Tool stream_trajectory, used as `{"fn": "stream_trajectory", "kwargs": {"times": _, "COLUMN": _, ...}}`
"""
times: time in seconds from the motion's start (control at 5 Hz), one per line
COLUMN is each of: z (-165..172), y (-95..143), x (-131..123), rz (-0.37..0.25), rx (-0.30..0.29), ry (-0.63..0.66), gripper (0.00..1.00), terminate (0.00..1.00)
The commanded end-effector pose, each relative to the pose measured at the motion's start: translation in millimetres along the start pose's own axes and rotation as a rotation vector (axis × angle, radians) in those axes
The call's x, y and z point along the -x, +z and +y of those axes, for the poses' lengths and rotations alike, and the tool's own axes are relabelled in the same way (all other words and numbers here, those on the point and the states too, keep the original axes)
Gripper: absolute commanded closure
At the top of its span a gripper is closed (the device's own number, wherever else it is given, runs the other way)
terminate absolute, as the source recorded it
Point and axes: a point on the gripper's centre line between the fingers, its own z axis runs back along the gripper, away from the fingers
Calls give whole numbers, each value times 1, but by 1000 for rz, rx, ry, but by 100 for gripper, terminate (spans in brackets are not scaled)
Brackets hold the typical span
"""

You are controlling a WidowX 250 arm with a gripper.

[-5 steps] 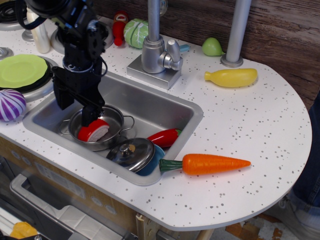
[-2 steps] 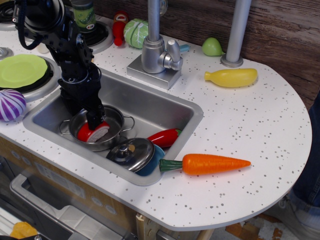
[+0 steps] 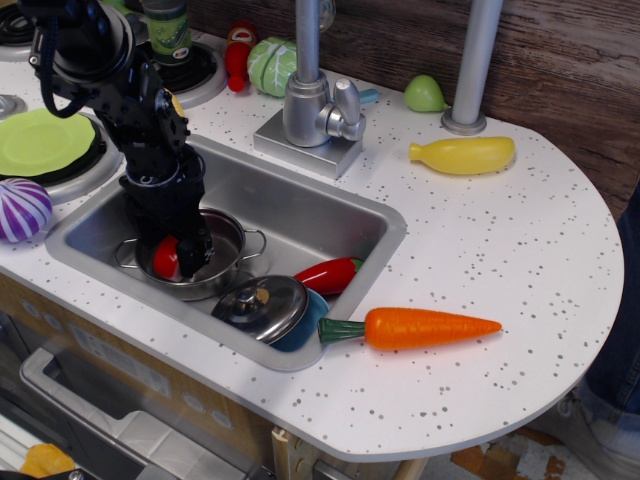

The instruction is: Take sushi out of pan

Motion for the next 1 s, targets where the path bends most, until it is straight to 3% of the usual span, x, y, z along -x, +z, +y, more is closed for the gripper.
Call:
{"fn": "stream_trajectory", "kwargs": {"times": 0.0, "z": -5, "y": 34, "x": -11, "rz": -11, "rx": -33, "ry": 12, "gripper": 0, "terminate": 0}}
{"fn": "stream_trajectory", "kwargs": {"times": 0.4, "z": 3, "y": 11, "x": -10, "rz": -67, "rx": -12, "ry": -12, "gripper": 0, "terminate": 0}}
{"fn": "stream_trajectory", "kwargs": {"times": 0.8, "z": 12, "y": 4, "x": -10, "rz": -77, "rx": -9, "ry": -29, "gripper": 0, "terminate": 0}}
